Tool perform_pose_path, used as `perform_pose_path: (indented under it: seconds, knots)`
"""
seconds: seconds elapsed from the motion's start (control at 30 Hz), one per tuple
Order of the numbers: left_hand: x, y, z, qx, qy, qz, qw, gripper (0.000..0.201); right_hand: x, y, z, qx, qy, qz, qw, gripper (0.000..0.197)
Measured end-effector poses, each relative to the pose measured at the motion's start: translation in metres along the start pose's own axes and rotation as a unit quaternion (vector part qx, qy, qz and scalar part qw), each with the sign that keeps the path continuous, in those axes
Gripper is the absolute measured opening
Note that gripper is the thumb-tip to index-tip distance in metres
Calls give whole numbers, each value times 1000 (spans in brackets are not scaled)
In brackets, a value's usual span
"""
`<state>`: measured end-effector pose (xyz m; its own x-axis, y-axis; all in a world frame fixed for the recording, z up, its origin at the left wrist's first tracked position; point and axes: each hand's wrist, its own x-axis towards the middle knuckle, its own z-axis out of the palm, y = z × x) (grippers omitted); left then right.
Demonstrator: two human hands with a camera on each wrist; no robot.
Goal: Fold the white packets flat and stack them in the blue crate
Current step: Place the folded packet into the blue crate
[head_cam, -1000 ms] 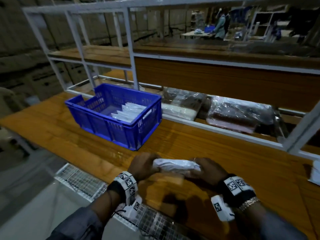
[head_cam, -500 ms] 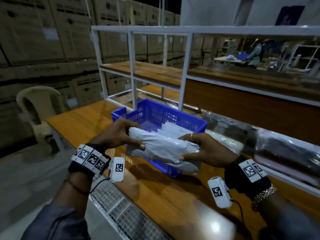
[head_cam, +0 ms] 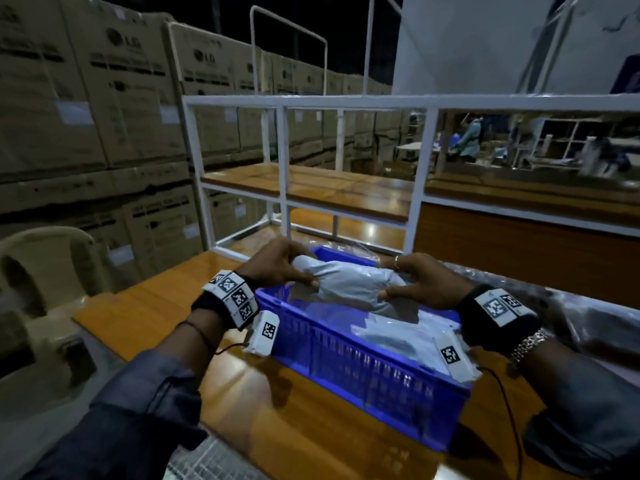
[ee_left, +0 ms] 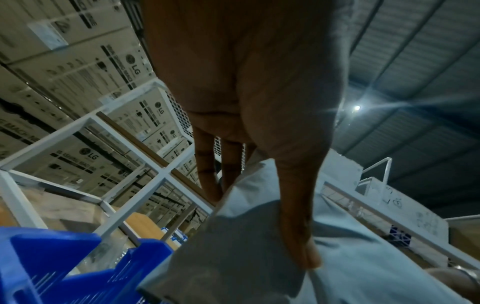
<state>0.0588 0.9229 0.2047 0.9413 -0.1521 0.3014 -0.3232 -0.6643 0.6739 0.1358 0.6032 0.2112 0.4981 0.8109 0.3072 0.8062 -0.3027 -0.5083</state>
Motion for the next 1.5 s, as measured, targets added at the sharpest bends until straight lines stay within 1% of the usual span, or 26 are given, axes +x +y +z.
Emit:
perform_pose_path:
  seconds: [0.13, 0.2, 0.27, 0.33, 0.4, 0.53, 0.6, 0.67, 0.77, 0.83, 1.0, 1.1, 1.23, 1.3, 1.4, 1.5]
  knots:
    - [40, -45, -6, 68, -7, -24, 997, 26, 30, 21, 6, -55, -8, 39, 998, 41]
    - [58, -65, -6, 99, 1, -20, 995, 36, 45, 34, 6, -106, -4, 63, 992, 42]
    - [73, -76, -6, 101, 2, -14, 995, 30, 59, 47, 6, -202, -9, 89, 975, 44]
    - [88, -83, -7, 100, -11, -12, 995, 29, 73, 60, 9, -301, -32, 121, 946, 41]
    - [106, -97, -8, 103, -31, -6, 994, 31, 89, 74, 13, -332, -58, 138, 931, 39]
    - [143, -122, -13, 159, -72, -14, 984, 35, 121, 109, 13, -296, -86, 142, 941, 48]
    - [165, -132, -15, 173, -90, -19, 981, 36, 134, 128, 13, -274, -88, 155, 945, 47]
    - [186, -142, -14, 209, -100, -25, 972, 36, 145, 145, 15, -276, -84, 179, 941, 47]
    - [209, -149, -5, 263, -127, -12, 956, 39, 149, 164, 26, -255, -69, 227, 937, 48]
    - [222, -154, 5, 281, -164, -7, 946, 36, 147, 179, 34, -230, -64, 262, 935, 45]
    - [250, -178, 21, 310, -244, -4, 919, 29, 141, 215, 67, -156, -1, 330, 931, 37]
    - [259, -185, 21, 340, -254, 23, 905, 29, 145, 228, 86, -135, 4, 316, 939, 34]
    - [264, -185, 37, 387, -268, 44, 881, 38, 145, 239, 99, -121, 10, 324, 938, 27]
    - [267, -182, 48, 395, -276, 55, 874, 39, 140, 245, 106, -115, 19, 332, 936, 30]
    - [270, -180, 58, 399, -275, 54, 873, 42, 132, 253, 119, -129, 33, 339, 931, 35]
    - [276, -184, 64, 381, -271, 48, 883, 35, 134, 259, 123, -135, 24, 342, 930, 25]
